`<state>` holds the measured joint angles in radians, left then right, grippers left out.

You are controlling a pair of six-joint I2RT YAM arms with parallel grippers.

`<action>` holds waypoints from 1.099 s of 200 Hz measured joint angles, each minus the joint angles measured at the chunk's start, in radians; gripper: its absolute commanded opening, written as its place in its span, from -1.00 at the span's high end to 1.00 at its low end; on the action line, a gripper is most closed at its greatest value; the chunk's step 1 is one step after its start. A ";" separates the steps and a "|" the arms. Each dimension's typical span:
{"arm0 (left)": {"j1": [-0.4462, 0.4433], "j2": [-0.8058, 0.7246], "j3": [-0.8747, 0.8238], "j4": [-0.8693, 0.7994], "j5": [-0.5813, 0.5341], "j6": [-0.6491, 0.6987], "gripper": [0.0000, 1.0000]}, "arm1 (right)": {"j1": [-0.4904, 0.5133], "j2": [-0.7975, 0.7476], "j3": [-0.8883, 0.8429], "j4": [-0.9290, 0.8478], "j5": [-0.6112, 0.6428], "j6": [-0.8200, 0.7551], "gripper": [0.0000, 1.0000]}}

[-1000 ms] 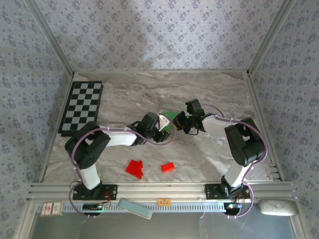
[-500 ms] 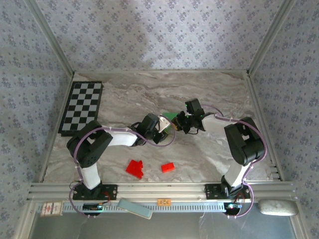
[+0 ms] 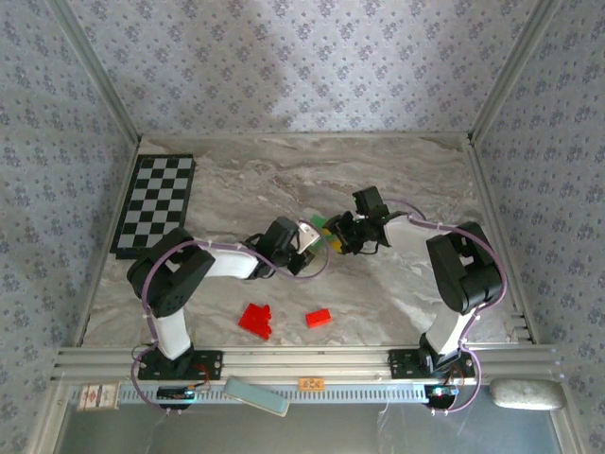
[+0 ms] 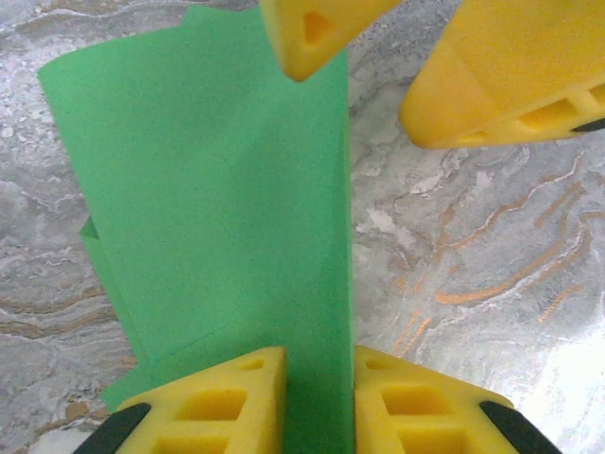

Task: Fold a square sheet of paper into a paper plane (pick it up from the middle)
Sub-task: Fold the wing for the fifth time at the center of the table.

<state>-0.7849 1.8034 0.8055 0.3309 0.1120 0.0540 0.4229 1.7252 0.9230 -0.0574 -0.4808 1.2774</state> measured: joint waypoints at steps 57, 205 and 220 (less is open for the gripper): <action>0.045 0.000 -0.008 0.012 0.096 -0.047 0.84 | -0.015 -0.011 0.000 -0.043 0.027 -0.037 -0.11; 0.154 0.042 -0.008 0.123 0.388 -0.530 1.00 | -0.059 -0.090 -0.083 0.180 -0.040 -0.357 -0.11; 0.157 0.057 -0.008 0.151 0.399 -0.602 1.00 | -0.059 -0.077 -0.095 0.229 -0.063 -0.371 -0.09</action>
<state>-0.6281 1.8606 0.7971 0.4824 0.5114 -0.5476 0.3641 1.6478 0.8284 0.1711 -0.5438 0.9062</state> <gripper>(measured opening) 0.042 0.552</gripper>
